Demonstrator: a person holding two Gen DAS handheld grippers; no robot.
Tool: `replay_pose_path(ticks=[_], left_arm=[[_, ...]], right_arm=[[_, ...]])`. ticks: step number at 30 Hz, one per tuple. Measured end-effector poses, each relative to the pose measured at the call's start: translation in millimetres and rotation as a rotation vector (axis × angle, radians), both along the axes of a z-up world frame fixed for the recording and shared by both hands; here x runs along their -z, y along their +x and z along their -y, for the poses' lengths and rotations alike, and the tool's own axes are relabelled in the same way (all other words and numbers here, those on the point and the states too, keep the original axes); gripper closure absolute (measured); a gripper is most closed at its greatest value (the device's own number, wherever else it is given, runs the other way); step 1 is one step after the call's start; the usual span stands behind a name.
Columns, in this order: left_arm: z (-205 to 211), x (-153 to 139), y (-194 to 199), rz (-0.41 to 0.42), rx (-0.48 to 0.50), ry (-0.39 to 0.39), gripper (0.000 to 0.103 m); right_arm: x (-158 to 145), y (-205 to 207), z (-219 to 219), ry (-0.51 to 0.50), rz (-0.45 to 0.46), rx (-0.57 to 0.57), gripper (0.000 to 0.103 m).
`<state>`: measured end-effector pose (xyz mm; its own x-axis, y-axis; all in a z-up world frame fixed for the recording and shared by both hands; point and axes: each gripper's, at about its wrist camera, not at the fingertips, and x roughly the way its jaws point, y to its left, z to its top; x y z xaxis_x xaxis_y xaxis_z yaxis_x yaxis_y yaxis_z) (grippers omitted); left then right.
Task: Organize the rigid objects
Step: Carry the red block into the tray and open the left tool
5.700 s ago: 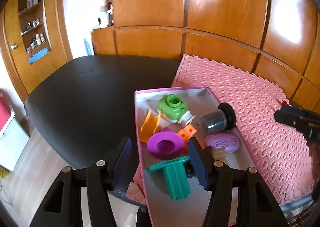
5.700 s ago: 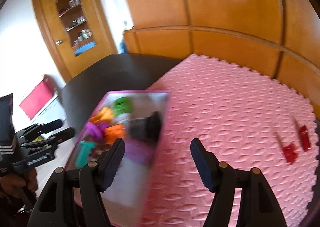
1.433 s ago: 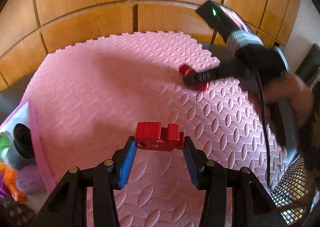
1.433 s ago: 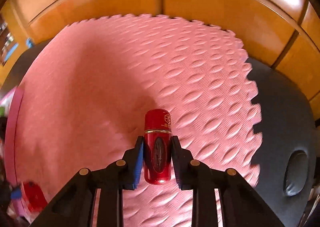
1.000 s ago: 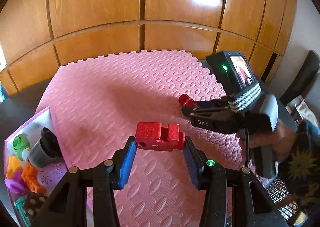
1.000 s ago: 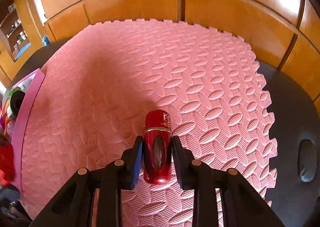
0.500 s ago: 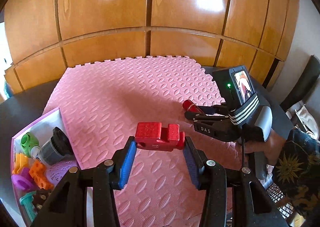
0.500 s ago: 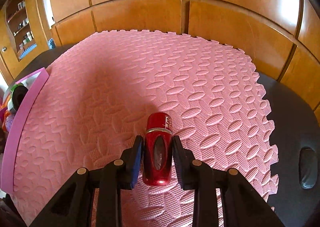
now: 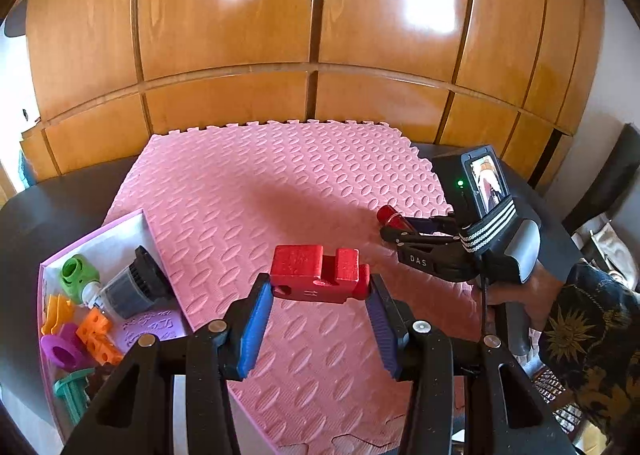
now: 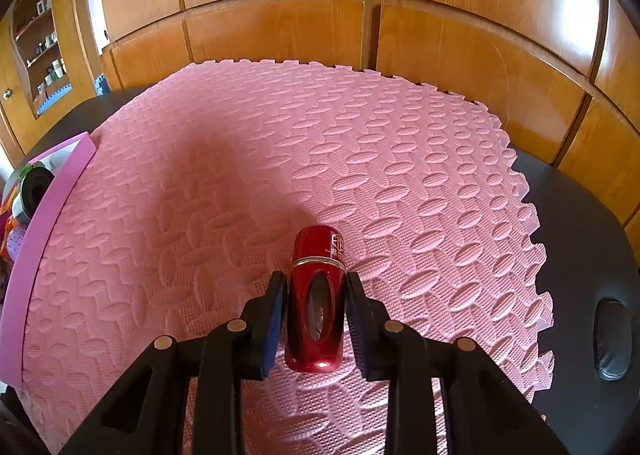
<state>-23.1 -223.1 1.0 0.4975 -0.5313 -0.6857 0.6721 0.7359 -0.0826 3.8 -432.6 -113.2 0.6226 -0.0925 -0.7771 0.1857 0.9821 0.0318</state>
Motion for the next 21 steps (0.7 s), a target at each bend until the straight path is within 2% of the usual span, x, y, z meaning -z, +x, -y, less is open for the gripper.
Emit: replay_pose_path(ticks=[13, 16, 21], left_arm=[[-24, -3, 1, -0.002, -0.032, -0.007, 0.055], [-41, -9, 5, -0.005, -0.055, -0.028, 0.055], [-92, -25, 18, -0.047, -0.137, -0.096, 0.055]], right_arm=[[0, 0, 0, 0.001, 0.0, 0.001, 0.075], [0, 0, 0, 0.0, 0.0, 0.001, 0.075], [0, 0, 0, -0.001, 0.0, 0.001, 0.075]])
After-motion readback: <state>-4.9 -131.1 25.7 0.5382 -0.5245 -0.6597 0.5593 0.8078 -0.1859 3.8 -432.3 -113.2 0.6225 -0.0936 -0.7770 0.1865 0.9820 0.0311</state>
